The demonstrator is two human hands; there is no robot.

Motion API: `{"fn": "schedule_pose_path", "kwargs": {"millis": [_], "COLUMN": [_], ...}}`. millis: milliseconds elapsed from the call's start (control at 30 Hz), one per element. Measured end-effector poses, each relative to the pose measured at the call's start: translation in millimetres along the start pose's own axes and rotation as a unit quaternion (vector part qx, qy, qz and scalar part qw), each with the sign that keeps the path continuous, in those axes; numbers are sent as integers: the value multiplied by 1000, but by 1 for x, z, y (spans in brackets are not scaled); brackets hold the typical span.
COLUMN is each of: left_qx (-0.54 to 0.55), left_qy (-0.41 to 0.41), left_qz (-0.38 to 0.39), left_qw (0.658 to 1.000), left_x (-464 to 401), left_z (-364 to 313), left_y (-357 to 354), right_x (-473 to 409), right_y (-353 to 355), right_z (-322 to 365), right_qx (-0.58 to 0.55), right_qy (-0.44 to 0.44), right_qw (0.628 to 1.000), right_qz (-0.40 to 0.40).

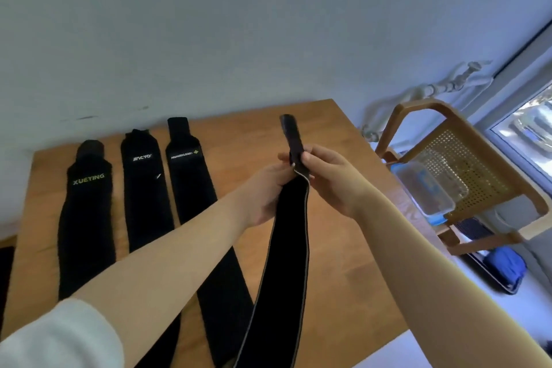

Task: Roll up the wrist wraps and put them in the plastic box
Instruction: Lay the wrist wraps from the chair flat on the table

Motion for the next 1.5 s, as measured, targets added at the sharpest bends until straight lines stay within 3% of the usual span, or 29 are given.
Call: {"fn": "schedule_pose_path", "kwargs": {"millis": [67, 133, 200, 267, 300, 333, 433, 567, 700, 767, 867, 1067, 1200, 1267, 1367, 1433, 1500], "left_qx": [-74, -229, -455, -603, -632, -638, -629, -642, -648, -654, -661, -679, -715, -718, -681, -661, -643], "left_qy": [21, 89, 179, 241, 259, 273, 272, 251, 254, 257, 268, 290, 271, 261, 258, 234, 193], "left_qz": [-75, -163, -236, -256, -252, -246, -225, -227, -227, -227, -230, -239, -278, -290, -295, -308, -334], "left_qw": [994, 956, 840, 716, 686, 677, 693, 688, 681, 674, 662, 630, 582, 576, 619, 643, 662], "left_x": [-22, -32, -17, 4, 16, 22, 23, 21, 23, 22, 20, 18, 18, 21, 31, 40, 54], "left_z": [7, 22, 35, 46, 49, 55, 66, 72, 73, 71, 66, 66, 61, 64, 74, 75, 72], "left_y": [29, 72, 111, 138, 146, 154, 171, 176, 176, 174, 172, 166, 154, 147, 140, 134, 130], "right_x": [-22, -49, -80, -113, -130, -146, -194, -237, -210, -168, -118, -145, -155, -148, -128, -119, -112], "right_y": [11, 23, 27, 24, 20, 17, 12, 12, -3, -17, -29, -18, -12, -10, -14, -20, -32], "right_z": [-3, -8, -17, -32, -41, -49, -71, -94, -99, -107, -135, -141, -131, -129, -131, -130, -123], "right_qx": [43, 119, 181, 241, 271, 297, 348, 372, 511, 555, 630, 699, 734, 736, 731, 722, 703], "right_qy": [4, -6, -22, -47, -57, -64, -78, -109, -52, -23, -67, -103, -103, -101, -110, -130, -123], "right_qw": [999, 989, 978, 966, 959, 951, 933, 920, 853, 831, 765, 678, 616, 610, 614, 630, 668], "right_qz": [-27, -88, -102, -77, -63, -55, -56, -52, -94, -27, 112, 202, 265, 275, 277, 256, 209]}}
Point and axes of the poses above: each hand's wrist, its own x-axis away from the middle knuckle, its own y-axis out of the back of the hand, z = x × y, the point moved 4 cm from there along -x, towards the middle knuckle, and after that the axes turned 7 degrees about z, right-handed, at the moved point
